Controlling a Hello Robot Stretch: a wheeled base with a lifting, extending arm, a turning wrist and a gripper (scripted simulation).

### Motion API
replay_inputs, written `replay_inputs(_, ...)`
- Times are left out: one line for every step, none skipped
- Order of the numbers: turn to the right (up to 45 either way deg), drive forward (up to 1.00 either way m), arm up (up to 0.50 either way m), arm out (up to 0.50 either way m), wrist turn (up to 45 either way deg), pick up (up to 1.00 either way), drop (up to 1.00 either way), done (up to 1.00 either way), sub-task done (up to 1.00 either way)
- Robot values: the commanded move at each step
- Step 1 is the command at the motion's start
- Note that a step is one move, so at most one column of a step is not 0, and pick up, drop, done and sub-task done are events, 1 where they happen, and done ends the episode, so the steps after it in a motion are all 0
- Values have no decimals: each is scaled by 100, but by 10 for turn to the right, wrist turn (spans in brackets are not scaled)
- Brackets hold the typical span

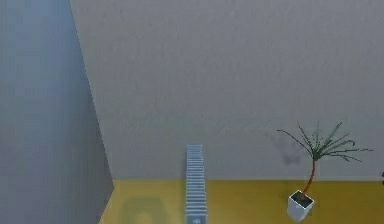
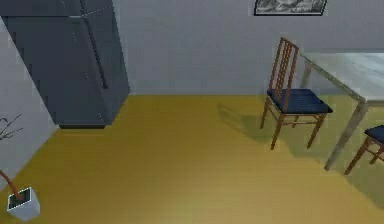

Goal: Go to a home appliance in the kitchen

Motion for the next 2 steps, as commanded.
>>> replay_inputs(-450, 0, 0, 0, 0, 0, 0, 0, 0)
replay_inputs(0, 0, 0, 0, 0, 0, 0, 100, 0)
